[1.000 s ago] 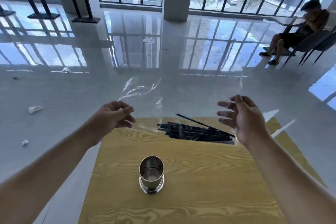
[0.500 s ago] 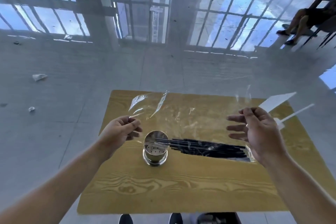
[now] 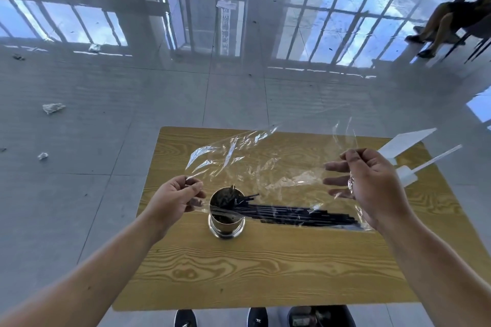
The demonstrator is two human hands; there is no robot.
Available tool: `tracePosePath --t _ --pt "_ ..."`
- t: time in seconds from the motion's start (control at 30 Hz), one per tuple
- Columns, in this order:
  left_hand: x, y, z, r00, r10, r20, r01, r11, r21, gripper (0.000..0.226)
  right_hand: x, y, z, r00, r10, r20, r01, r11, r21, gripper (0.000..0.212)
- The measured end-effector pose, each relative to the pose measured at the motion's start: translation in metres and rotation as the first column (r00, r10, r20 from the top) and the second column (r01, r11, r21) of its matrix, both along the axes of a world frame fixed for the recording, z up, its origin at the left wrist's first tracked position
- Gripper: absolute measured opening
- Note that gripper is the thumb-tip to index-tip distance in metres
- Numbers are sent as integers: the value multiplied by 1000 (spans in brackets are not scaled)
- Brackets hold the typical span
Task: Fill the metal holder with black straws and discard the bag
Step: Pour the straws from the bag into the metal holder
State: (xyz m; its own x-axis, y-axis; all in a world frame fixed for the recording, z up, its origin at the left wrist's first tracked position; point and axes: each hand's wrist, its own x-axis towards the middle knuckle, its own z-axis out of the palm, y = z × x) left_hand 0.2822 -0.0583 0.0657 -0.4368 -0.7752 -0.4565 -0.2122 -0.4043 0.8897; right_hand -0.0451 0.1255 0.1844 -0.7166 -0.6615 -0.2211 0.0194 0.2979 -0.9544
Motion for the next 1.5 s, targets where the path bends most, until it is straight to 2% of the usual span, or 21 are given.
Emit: tracePosePath --t 1.5 --pt "11 -7 -29 998 49 -30 -45 993 113 3 14 -67 55 936 209 -282 -178 975 131 20"
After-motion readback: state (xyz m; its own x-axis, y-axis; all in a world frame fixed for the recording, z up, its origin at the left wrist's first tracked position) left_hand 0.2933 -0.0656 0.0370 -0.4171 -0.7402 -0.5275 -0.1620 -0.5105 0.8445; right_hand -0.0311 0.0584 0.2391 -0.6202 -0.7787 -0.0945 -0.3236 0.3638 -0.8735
